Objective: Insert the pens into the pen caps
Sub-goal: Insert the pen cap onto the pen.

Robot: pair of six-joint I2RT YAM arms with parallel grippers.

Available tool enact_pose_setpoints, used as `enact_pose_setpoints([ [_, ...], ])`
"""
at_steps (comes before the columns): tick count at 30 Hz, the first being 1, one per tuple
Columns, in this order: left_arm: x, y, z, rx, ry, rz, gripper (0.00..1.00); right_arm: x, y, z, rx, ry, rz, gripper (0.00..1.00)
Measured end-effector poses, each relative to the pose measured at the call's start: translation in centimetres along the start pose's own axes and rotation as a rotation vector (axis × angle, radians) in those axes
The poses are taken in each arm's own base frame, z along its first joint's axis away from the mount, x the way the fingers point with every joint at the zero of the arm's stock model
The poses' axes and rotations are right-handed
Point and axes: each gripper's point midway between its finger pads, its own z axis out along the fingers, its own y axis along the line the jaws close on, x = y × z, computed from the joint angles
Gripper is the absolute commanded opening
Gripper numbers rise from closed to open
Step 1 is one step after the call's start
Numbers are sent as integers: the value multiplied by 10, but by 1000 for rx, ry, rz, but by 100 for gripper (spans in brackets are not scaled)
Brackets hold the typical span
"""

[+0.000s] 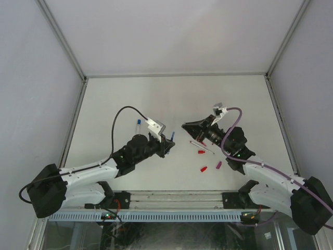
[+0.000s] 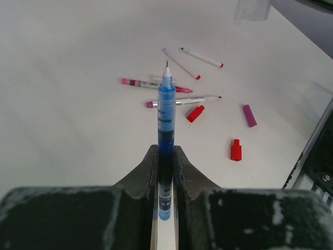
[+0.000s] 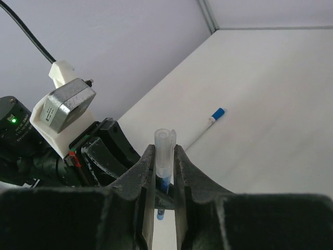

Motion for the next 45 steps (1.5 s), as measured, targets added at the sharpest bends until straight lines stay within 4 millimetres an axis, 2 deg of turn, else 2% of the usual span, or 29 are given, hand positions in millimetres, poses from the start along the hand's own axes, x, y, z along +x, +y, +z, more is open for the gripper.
enact_pose_setpoints([
  [7, 0, -17, 0, 88, 3, 20, 0, 4, 6, 9, -70, 4, 3, 0],
  [13, -4, -23, 0, 114, -12, 21, 0, 8, 9, 15, -107, 7, 24, 0],
  [35, -6, -25, -1, 122, -21, 31, 0, 12, 11, 17, -124, 19, 50, 0],
  [45, -9, -25, -2, 123, -28, 33, 0, 22, 6, 18, -107, 51, 63, 0],
])
